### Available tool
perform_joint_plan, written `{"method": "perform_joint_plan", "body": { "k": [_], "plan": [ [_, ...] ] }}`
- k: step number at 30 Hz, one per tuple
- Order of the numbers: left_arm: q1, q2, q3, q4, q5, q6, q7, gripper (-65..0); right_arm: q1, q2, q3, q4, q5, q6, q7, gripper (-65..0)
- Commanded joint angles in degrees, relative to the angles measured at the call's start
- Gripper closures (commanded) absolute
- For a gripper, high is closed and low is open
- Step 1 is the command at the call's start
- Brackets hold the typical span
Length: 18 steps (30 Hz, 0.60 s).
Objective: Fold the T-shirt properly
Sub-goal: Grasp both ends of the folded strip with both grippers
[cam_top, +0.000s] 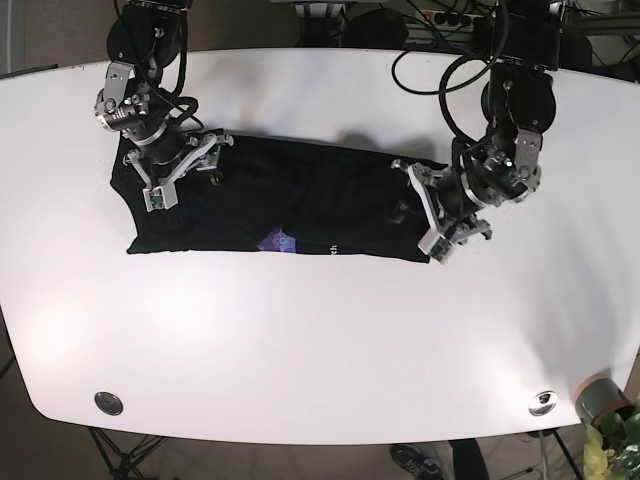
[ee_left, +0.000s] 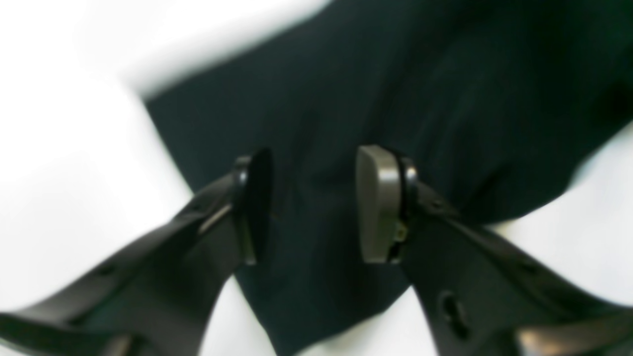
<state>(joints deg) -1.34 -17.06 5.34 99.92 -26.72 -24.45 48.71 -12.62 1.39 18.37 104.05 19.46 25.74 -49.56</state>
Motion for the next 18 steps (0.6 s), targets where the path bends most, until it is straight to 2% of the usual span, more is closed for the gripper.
{"method": "perform_joint_plan", "body": {
  "k": [1, 4, 7, 10, 14, 16, 18],
  "plan": [
    [-0.8, 1.7, -2.9, 4.8, -3.3, 0.1, 0.0, -35.8, 0.4, 0.1, 1.8, 2.0, 4.4, 0.51, 0.9, -42.3],
    [-0.8, 4.0, -4.2, 6.3, -4.5, 0.1, 1.2, -43.5, 0.5, 0.2, 3.4, 1.8, 9.7, 0.51, 0.9, -42.5],
    [-1.1, 6.6, -4.1, 6.2, -3.3, 0.2, 2.3, -47.2, 0.5, 1.6, 4.8, 1.7, 13.9, 0.42, 0.8, -42.6],
    [-1.1, 8.7, -1.8, 6.2, -0.6, 0.2, 2.5, -47.1, 0.5, 3.1, 5.3, 1.7, 18.1, 0.33, -0.2, -47.2],
    [-1.1, 9.4, 1.7, 6.0, 5.5, 0.2, 2.3, -47.1, 2.0, 4.6, 8.9, 1.6, 22.5, 0.33, -2.4, -59.0],
    [-1.1, 10.1, 2.1, 5.3, 7.8, 0.2, 1.4, -47.1, 2.7, 4.7, 10.9, 1.0, 22.7, 0.24, -3.9, -62.1],
    [-1.0, 10.3, 1.6, 3.5, 10.5, 0.2, -1.2, -46.9, 5.1, 4.7, 14.3, -0.4, 22.5, 0.24, -6.1, -62.5]
  ]
}}
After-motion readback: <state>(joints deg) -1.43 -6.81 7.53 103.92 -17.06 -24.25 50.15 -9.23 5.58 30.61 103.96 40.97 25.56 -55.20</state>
